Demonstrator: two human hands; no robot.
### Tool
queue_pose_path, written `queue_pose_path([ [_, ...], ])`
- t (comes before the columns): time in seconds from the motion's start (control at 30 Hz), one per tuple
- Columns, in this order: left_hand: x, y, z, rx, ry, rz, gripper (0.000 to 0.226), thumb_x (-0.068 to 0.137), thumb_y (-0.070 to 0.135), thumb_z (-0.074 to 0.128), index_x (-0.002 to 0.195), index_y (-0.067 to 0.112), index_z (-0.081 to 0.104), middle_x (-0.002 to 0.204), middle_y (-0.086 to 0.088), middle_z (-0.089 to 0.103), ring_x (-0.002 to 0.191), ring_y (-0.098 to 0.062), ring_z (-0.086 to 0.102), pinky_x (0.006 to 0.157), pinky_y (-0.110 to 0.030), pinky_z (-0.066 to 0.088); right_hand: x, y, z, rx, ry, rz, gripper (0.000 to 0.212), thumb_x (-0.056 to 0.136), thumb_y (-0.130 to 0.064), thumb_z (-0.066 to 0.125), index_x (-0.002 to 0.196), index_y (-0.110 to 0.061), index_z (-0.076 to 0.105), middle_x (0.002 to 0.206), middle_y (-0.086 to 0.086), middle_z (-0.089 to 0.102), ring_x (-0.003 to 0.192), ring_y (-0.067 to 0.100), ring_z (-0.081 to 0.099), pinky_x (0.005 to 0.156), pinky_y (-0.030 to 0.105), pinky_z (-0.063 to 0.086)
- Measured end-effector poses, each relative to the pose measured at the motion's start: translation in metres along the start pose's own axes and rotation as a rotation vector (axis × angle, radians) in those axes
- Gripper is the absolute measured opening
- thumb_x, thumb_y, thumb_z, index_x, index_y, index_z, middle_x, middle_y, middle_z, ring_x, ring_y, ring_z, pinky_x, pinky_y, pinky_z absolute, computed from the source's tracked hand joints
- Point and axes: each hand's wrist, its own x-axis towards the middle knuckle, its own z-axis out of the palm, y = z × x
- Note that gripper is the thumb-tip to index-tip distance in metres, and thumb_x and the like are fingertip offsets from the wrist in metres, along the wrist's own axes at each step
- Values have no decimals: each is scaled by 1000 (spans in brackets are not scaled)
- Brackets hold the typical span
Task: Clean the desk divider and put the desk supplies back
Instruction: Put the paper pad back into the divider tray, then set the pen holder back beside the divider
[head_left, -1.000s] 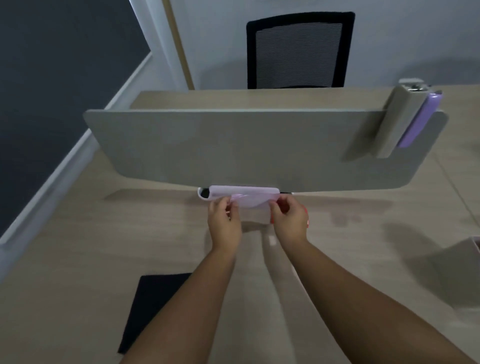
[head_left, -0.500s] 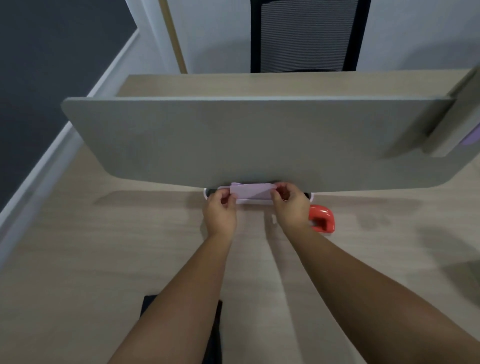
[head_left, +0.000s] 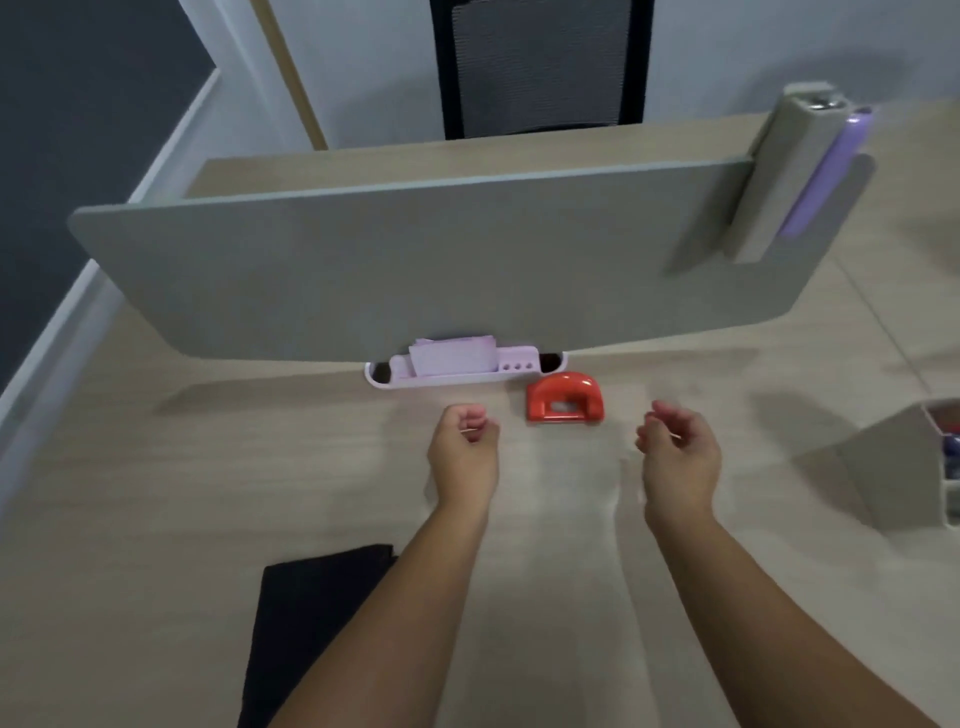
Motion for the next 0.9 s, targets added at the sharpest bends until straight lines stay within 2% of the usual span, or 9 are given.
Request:
queue_pose_path([
  [0.07,-35,5,17,42,-119,3,15,82,11,68,81,25,61,77,8,65,68,-8,60,70,-26,52,6,8,-50,56,119,84,18,90,-1,52,93,-16,61,72,0,54,44,-1,52,42,11,42],
  [0.13,-71,13,37,58,-253,5,15,83,8,67,82,22,61,75,6,62,63,-4,56,60,-12,46,11,20,-98,69,203,175,22,89,-1,51,86,-20,60,70,3,53,45,7,49,39,15,39],
  [0.27,-126,20,85,115,-535,4,9,83,5,66,88,12,63,71,4,57,50,6,51,51,-6,41,18,33,-186,23,400,294,25,82,-3,53,103,-13,62,76,6,58,61,18,52,61,28,45],
  [0.47,-182,34,168,213,-796,60,20,80,13,69,98,22,67,83,11,64,59,4,55,74,-30,54,51,11,-267,67,568,260,41,83,-9,54,123,-15,54,109,11,65,88,22,60,90,39,51],
  [0.57,-207,47,202,208,-872,31,34,83,18,66,117,21,65,102,2,69,76,-12,64,88,-40,56,73,-4,-283,73,418,235,38,89,-7,47,124,-15,57,124,7,62,105,21,60,98,37,47],
  [0.63,-221,52,219,222,-898,26,43,86,22,64,129,21,59,113,-10,70,85,-22,67,91,-38,53,85,-17,-286,39,235,267,29,93,-18,47,117,-20,63,123,2,62,111,20,57,100,38,45],
  [0.73,-236,57,236,234,-897,14,52,89,23,59,140,25,47,117,-21,66,107,-36,62,93,-40,50,96,-33,-287,104,-45,310,25,96,-31,45,106,-23,66,110,1,67,102,16,61,86,31,49],
  [0.83,-241,62,241,205,-903,8,53,90,15,53,141,29,45,117,-22,65,107,-38,60,86,-36,51,102,-36,-286,69,-218,250,32,100,-26,39,123,-16,60,106,0,68,100,18,61,75,28,47],
  [0.9,-238,67,235,196,-894,29,52,91,9,49,138,31,50,107,-17,69,84,-23,67,75,-24,45,102,-36,-282,34,-264,226,30,100,-20,41,125,-13,57,103,1,67,95,19,62,72,33,51],
])
